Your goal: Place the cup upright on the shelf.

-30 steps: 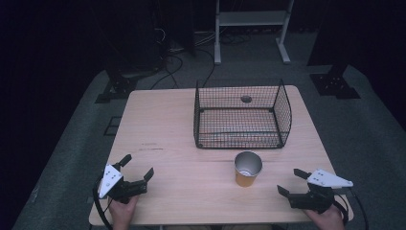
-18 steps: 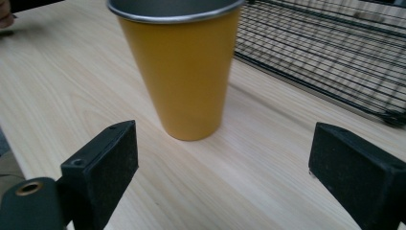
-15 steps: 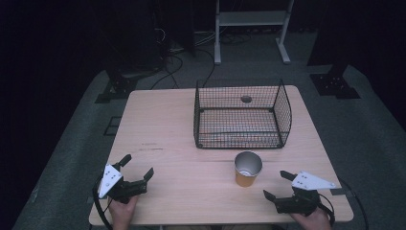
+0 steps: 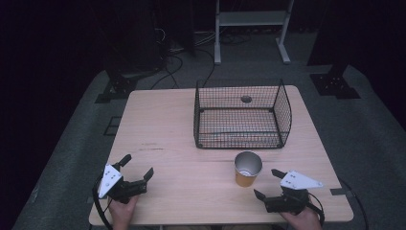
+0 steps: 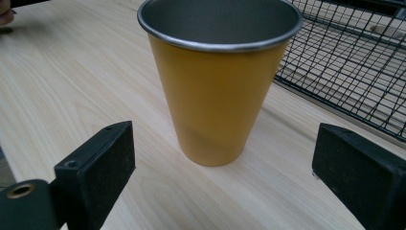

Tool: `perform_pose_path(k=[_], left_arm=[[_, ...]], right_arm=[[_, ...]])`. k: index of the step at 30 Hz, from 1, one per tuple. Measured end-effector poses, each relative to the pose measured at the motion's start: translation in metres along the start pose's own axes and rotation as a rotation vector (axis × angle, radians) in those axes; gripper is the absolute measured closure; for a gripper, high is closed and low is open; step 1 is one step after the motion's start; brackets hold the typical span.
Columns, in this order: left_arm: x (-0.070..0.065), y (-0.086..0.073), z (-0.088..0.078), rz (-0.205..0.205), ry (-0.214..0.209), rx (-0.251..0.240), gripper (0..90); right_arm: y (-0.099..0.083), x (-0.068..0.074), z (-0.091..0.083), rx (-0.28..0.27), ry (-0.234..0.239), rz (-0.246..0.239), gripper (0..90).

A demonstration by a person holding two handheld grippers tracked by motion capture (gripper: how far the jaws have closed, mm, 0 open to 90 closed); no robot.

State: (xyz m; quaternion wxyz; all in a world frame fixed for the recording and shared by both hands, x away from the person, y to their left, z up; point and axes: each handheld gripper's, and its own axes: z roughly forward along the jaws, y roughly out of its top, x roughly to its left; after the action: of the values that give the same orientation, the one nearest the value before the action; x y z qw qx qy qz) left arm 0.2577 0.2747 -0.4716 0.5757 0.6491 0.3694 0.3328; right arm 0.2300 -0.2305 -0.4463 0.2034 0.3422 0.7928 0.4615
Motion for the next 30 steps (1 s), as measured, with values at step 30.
perform_pose_path(k=[30], left_arm=[[0.000, 0.000, 0.000, 0.000, -0.002, -0.004, 2.2]], right_arm=[[0.027, 0.013, 0.042, -0.007, -0.044, -0.005, 2.6]])
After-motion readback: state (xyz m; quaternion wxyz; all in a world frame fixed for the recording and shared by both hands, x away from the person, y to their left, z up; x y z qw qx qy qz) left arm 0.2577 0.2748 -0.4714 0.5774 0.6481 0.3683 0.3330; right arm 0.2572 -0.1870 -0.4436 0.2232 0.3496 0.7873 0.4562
